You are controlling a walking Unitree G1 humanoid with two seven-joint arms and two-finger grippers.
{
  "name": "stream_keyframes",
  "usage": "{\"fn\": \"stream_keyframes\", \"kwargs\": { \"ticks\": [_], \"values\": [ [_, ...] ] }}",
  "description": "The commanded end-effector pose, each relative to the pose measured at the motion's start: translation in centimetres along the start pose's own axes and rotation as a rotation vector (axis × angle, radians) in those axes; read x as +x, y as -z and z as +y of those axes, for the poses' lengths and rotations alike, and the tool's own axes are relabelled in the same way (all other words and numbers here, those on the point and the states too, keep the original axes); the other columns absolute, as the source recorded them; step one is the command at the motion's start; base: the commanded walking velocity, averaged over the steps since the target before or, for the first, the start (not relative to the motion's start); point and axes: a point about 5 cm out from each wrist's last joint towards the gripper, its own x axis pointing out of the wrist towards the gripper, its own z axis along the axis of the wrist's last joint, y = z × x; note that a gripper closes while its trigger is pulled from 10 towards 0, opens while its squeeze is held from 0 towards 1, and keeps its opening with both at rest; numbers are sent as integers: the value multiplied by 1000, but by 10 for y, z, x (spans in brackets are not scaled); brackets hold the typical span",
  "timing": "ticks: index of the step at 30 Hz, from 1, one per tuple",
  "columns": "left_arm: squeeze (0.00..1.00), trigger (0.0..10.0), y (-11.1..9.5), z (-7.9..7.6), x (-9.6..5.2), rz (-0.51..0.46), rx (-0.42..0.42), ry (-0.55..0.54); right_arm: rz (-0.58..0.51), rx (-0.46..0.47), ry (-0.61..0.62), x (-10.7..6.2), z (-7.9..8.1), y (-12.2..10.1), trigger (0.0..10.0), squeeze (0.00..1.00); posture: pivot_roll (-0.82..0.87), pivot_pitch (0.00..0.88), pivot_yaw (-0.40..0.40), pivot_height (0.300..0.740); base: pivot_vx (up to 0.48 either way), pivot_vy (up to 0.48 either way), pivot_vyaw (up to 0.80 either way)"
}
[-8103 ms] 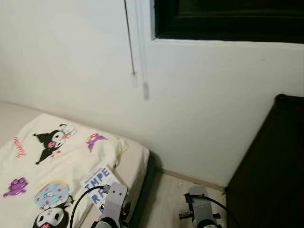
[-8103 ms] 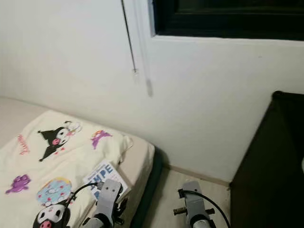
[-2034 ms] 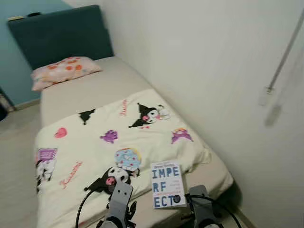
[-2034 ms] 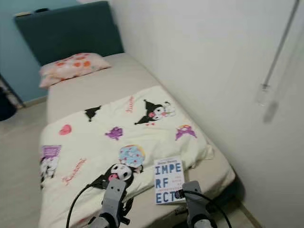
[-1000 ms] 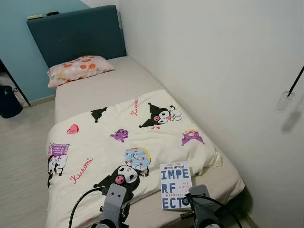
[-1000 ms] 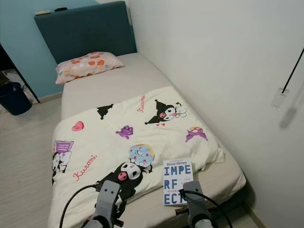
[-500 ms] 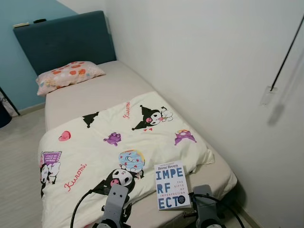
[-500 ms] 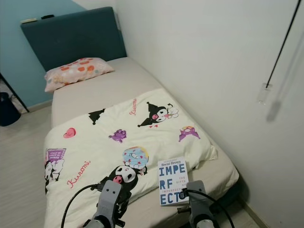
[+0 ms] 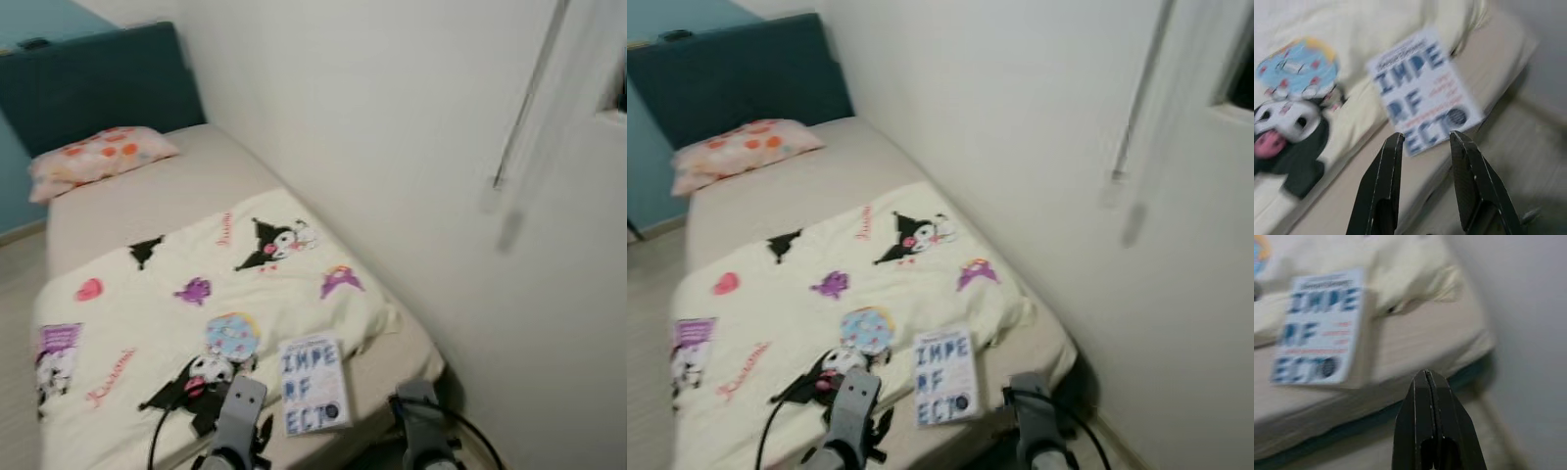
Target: Clean up the room
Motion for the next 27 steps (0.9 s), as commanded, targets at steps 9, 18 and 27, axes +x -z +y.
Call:
{"fn": "stream_keyframes", "kwargs": {
  "ticks": [9,18,27],
  "values": [
    [0,10000,11,4,-6,42,-68,-11,9,19,-25,-3,9,4,10000,0,-69,124,54,740,0,232,0],
    [0,10000,10,3,-6,35,-44,-15,5,19,-27,-2,9,3,10000,0,-70,122,52,740,0,0,0],
    [0,10000,10,4,-6,32,-36,-17,13,-22,-49,-2,11,4,10000,0,-71,121,52,740,0,0,178]
  ]
}}
